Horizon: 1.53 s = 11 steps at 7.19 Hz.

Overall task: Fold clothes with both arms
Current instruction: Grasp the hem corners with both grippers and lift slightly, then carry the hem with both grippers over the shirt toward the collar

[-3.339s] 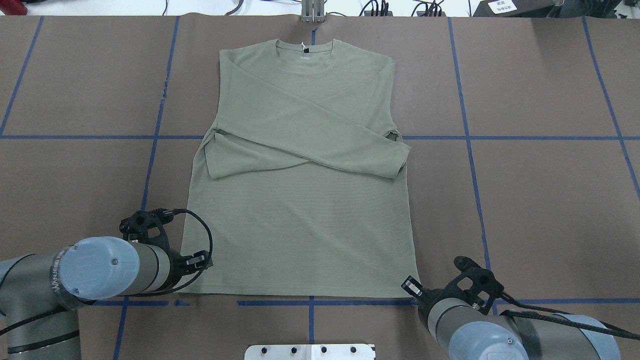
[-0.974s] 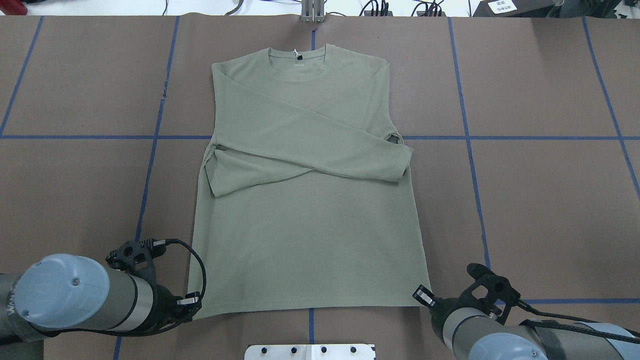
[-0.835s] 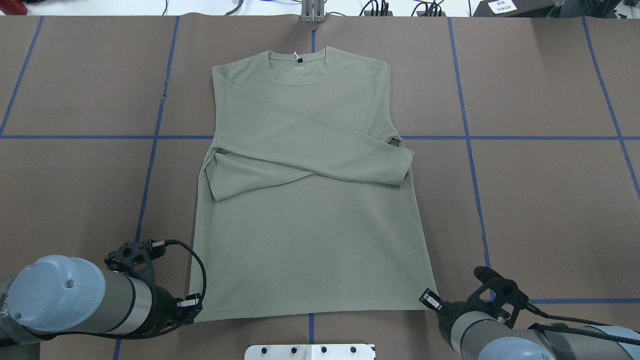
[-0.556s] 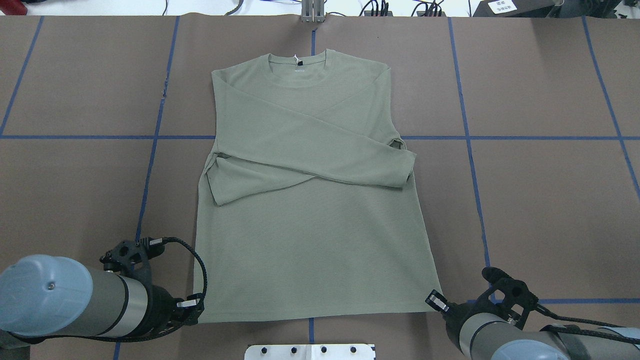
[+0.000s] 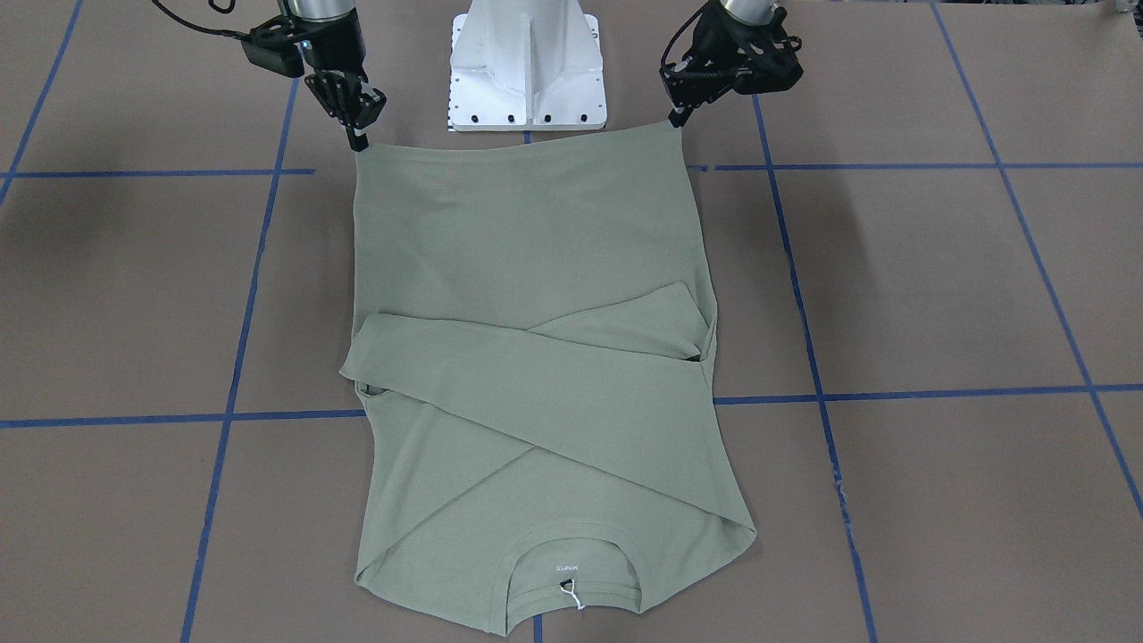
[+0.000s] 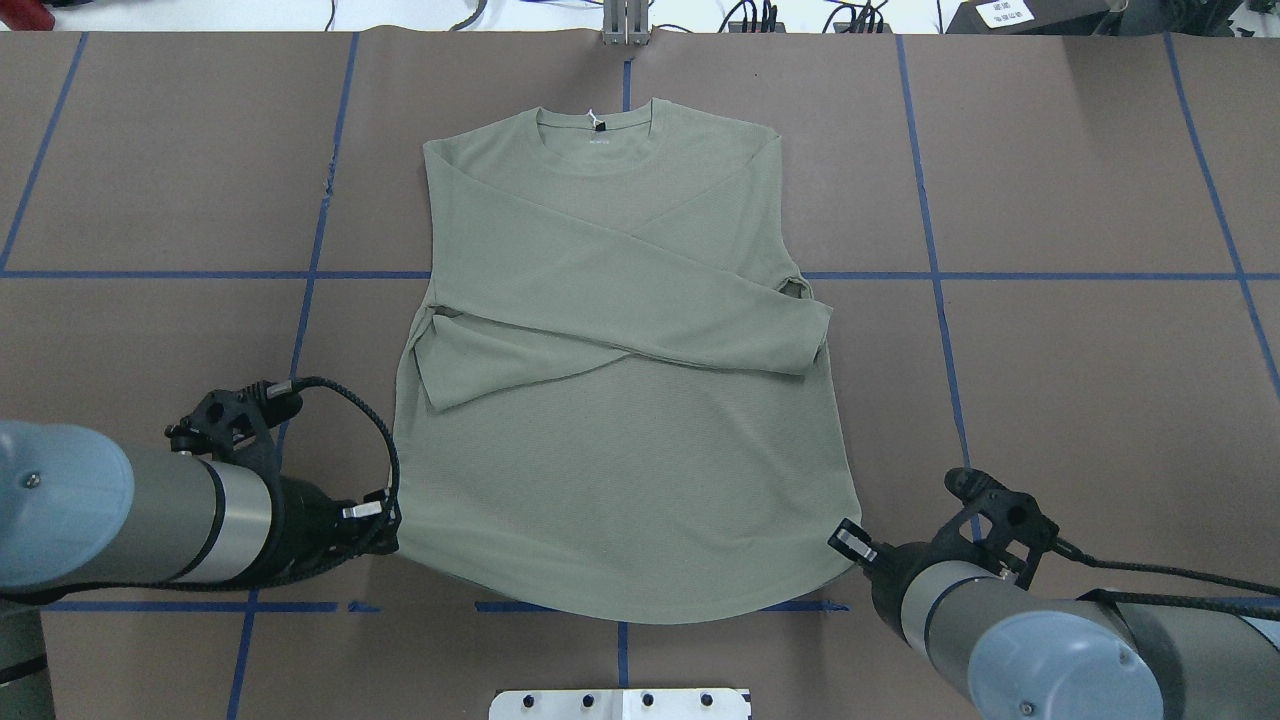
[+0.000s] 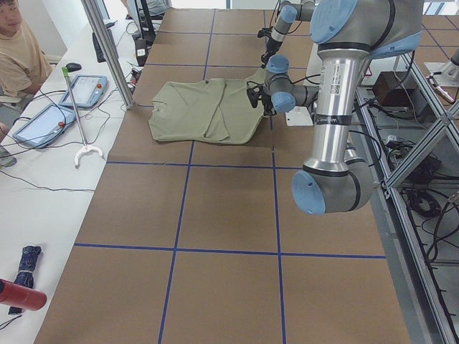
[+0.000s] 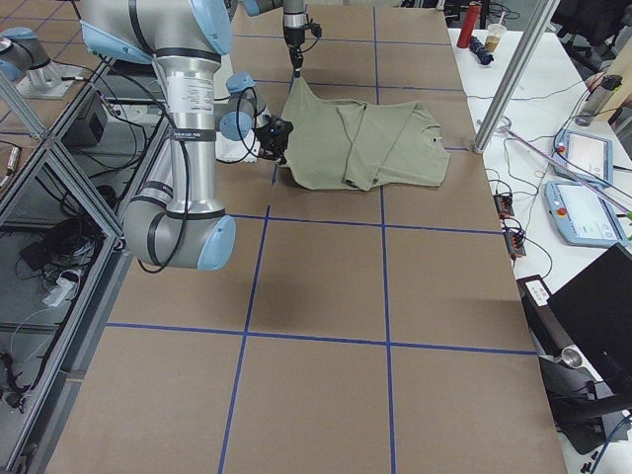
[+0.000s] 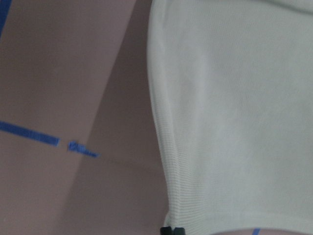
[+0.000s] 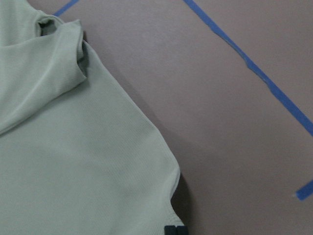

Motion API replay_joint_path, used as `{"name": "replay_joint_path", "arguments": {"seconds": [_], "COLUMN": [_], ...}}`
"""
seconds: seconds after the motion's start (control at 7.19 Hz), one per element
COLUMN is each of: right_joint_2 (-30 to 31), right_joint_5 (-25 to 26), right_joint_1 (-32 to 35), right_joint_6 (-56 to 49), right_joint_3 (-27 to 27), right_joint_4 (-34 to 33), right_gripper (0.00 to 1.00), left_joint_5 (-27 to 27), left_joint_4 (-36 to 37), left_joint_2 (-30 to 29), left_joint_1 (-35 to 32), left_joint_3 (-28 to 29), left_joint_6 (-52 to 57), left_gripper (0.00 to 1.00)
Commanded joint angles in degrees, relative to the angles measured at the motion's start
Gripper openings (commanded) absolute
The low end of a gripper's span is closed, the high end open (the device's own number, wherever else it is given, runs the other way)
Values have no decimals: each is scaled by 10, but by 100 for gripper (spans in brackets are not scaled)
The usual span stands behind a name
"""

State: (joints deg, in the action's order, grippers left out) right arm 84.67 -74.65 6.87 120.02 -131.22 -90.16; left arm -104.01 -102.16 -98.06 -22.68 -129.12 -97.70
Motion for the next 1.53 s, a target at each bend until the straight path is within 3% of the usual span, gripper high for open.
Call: {"name": "replay_joint_path", "arguments": {"seconds": [0.0,0.28,0.42,0.83,1.11,1.39], "right_joint_2": [-88,-157,-173,-275,-296,-355], "right_joint_5": [-43,-152,-173,-209,-237,-255], "right_joint_1": [104,229,263,329,374,400], "right_joint_6": [-120,-215,-234,-289,-304,-324], "right_joint_3": [66,152,184,331,424,519], "right_joint_4": [-4,-3,2,6,92,97], "right_gripper": [0,0,0,0,0,0], "left_joint_5": [6,5,5,8,41,50], "left_joint_4": [-1,-8,-9,-102,-175,-216], "left_joint_2": [-56,-106,-130,-165,-201,-231], "left_joint_1": [-91,-136,-154,-202,-223,-237], "left_joint_3": [70,133,166,277,376,446], "left_joint_6": [113,149,164,189,191,190], "left_gripper": [0,0,0,0,0,0]}}
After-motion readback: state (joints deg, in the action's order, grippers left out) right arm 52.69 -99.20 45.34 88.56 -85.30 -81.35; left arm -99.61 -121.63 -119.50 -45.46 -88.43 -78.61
